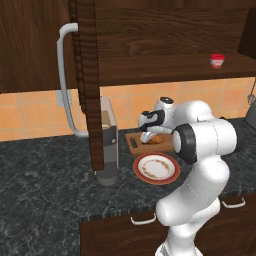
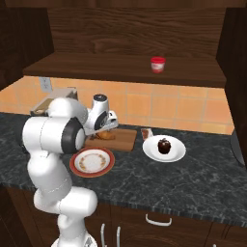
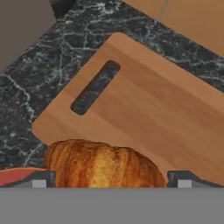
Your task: From the different types of pastries on the counter, select a croissant and place it on the cutting board. Then retrieve a jar of jam from the cabinet and place it alongside the croissant on the cutting board.
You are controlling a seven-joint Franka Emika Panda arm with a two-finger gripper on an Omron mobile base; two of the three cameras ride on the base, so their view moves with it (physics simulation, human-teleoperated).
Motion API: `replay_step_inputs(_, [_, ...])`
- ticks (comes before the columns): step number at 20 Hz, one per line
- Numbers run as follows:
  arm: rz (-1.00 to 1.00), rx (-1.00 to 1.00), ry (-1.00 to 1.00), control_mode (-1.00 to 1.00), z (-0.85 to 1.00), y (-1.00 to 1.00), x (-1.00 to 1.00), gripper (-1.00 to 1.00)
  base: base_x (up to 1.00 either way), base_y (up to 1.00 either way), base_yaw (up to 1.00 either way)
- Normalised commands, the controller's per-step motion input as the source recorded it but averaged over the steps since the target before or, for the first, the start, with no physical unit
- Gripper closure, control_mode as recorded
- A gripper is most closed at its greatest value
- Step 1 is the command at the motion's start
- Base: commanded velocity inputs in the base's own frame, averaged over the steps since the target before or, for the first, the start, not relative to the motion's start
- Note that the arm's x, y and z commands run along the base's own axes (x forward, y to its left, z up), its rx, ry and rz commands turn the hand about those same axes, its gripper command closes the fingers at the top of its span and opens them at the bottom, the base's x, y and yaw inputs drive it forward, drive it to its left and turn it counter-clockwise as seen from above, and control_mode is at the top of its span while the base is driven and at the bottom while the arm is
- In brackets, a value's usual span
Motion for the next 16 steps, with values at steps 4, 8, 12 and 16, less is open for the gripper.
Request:
replay_step_inputs(4, [-0.01, 0.0, 0.0, -1.0, -0.01, -0.04, 0.56, 1.0, 0.0, 0.0, 0.0])
replay_step_inputs(8, [0.0, 0.0, 0.0, -1.0, -0.23, -0.05, 1.0, 1.0, 0.0, 0.0, 0.0])
replay_step_inputs(12, [0.0, 0.0, 0.0, -1.0, -0.35, 0.0, 0.64, 1.0, 0.0, 0.0, 0.0])
replay_step_inputs(16, [0.0, 0.0, 0.02, -1.0, -0.05, 0.05, -0.2, 1.0, 0.0, 0.0, 0.0])
